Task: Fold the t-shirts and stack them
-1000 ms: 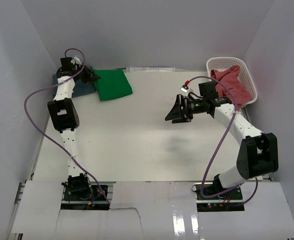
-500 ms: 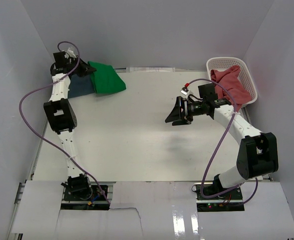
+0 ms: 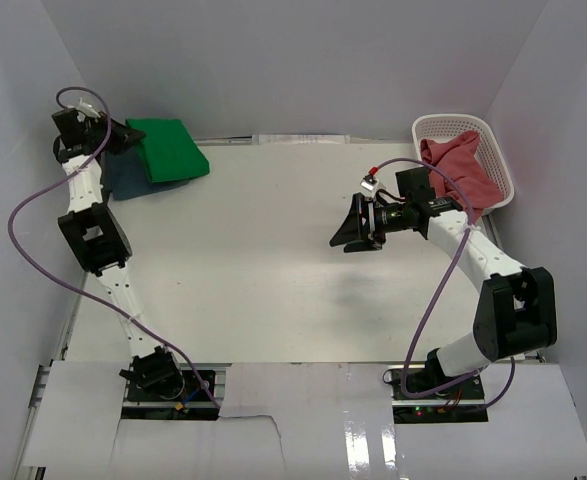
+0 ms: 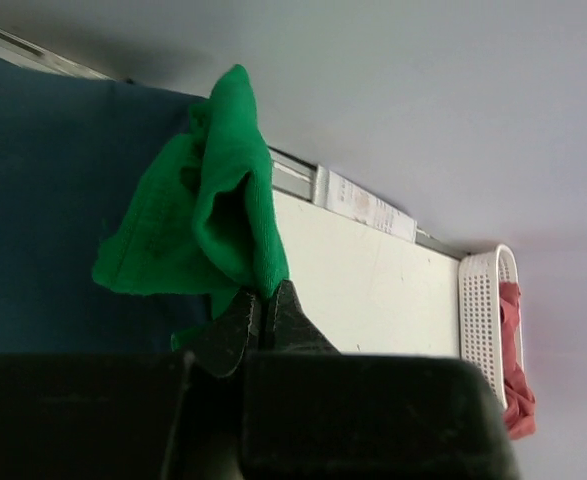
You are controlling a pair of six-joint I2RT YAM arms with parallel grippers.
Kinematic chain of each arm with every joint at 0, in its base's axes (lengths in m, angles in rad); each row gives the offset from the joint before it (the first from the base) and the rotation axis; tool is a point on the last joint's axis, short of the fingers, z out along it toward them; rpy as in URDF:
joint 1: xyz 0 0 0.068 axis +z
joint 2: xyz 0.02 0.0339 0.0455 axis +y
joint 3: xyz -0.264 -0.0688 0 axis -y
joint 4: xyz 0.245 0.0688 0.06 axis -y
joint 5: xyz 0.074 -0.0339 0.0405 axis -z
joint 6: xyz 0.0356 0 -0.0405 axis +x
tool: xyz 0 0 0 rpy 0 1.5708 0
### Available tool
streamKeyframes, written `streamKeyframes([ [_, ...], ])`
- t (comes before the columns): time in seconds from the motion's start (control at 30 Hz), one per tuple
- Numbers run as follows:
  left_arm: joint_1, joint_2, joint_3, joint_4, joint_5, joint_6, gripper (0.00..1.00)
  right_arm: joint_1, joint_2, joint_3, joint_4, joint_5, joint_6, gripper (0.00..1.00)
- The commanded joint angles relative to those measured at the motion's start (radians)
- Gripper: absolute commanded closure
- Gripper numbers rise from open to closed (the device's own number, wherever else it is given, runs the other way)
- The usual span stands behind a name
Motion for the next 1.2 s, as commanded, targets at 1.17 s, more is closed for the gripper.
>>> streamKeyframes([
  [1.17,0.031,0.016,0.079,0.015,-0.485,0.186,1.0,0.042,-0.023,-0.038,0.002,0.0,0.071,0.18],
])
